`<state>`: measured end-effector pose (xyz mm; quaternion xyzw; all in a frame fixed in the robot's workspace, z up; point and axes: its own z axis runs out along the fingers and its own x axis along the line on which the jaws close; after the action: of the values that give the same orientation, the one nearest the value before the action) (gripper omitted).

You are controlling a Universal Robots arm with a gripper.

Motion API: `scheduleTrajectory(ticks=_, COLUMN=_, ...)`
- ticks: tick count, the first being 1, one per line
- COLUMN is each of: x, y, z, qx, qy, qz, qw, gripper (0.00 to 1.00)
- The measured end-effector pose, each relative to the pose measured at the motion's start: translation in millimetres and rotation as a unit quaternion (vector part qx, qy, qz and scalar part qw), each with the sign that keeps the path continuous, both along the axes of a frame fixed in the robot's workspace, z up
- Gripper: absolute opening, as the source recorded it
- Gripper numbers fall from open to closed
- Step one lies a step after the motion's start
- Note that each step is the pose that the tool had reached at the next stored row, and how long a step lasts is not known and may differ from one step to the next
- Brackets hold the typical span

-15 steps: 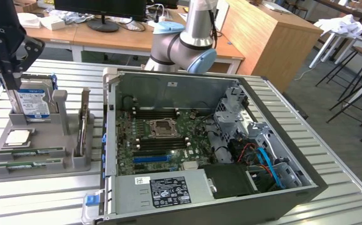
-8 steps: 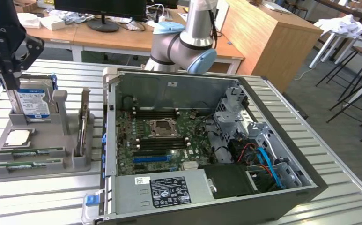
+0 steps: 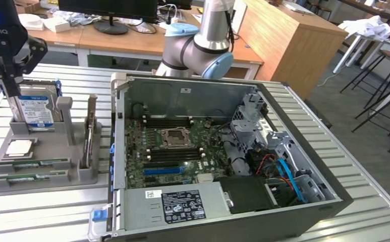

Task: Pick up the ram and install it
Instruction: 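Pick up the ram and move it above insertion slot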

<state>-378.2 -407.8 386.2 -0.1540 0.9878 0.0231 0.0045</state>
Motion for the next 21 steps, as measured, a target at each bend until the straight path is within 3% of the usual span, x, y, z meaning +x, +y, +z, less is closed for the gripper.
scheduleTrajectory(ticks=6, x=0.0, y=0.0, z=-0.1, qx=0.0, qy=0.0, qz=0.054, qw=0.9985, gripper=0.1)
scheduleTrajectory(ticks=11, x=0.0, y=0.0, z=-0.2, qx=0.0, qy=0.0, qz=0.1, qw=0.995, gripper=0.1)
scheduleTrajectory(ticks=16, x=0.0, y=0.0, z=-0.3, qx=0.0, qy=0.0, qz=0.145, qw=0.9894, gripper=0.1)
scheduleTrajectory(ticks=21, x=0.0, y=0.0, z=-0.4, qx=0.0, qy=0.0, qz=0.19, qw=0.9818, gripper=0.1)
